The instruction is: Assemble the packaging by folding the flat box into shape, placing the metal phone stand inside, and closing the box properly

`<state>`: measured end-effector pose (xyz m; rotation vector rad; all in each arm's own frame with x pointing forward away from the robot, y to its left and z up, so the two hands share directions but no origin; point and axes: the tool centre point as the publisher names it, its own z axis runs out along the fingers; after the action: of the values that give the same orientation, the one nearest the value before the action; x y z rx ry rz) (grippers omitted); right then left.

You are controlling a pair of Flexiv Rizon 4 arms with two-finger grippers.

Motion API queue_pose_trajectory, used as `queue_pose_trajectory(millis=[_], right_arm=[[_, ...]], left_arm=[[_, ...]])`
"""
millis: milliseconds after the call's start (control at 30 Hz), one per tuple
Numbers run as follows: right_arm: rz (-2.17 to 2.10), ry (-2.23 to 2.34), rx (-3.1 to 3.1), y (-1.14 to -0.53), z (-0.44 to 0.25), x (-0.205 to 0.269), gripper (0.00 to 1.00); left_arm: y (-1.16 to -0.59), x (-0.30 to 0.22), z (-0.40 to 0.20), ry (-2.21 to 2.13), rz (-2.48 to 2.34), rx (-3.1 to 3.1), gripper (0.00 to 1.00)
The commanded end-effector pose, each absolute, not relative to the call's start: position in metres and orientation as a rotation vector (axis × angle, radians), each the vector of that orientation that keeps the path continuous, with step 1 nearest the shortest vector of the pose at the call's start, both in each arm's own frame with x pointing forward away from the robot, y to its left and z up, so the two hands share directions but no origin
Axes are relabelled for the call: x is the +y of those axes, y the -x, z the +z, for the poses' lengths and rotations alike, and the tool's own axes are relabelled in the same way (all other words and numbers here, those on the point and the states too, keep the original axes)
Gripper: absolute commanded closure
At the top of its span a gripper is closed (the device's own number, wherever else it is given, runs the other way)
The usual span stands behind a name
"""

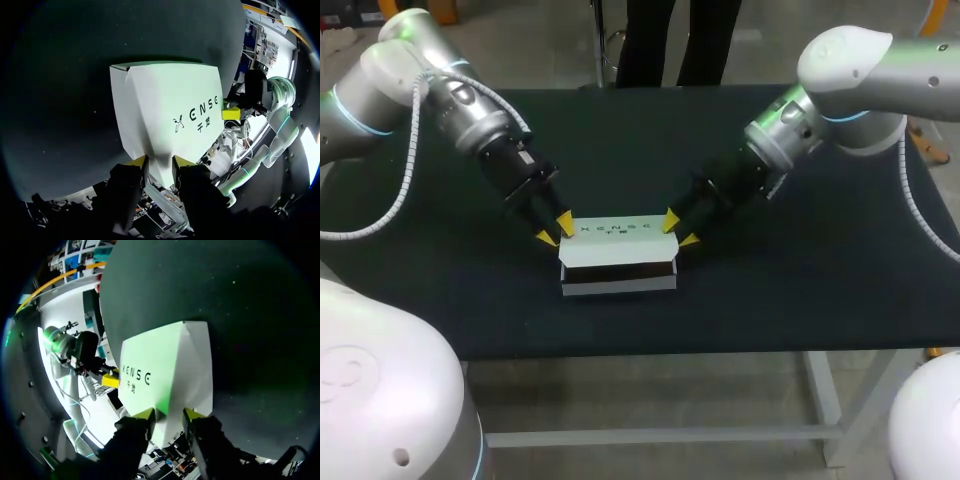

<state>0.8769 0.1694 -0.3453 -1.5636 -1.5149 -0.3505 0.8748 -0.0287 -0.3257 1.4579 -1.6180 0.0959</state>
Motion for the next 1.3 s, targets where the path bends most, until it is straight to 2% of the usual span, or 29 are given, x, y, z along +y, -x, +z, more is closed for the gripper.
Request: queue_pose_trajectory(millis=[33,133,233,700,1300], right_arm=[[-0.346,1.556,-1.514,-0.879,-0.346,0.171,0.60],[-0.346,1.556,-1.514,-0.879,-0.346,0.171,0.56],[-0.346,1.556,-1.514,-0.879,-0.346,0.171,0.56],[-0.283,1.539,-1.444,-0.886,-0.343,0.170,0.52],[-0.222,1.515,-1.397,-0.891,-0.338,0.171,0.54]], left_arm=[[-0.877,-0.031,-0.326,-1.455,0.090,-1.619,0.70],[-0.877,-0.031,-0.326,-1.455,0.090,-1.619,0.69],[-0.877,-0.031,-0.326,-1.454,0.085,-1.615,0.71],[-0.882,-0.034,-0.324,-1.427,0.036,-1.585,0.63],[-0.889,-0.034,-0.317,-1.418,-0.031,-1.530,0.64]])
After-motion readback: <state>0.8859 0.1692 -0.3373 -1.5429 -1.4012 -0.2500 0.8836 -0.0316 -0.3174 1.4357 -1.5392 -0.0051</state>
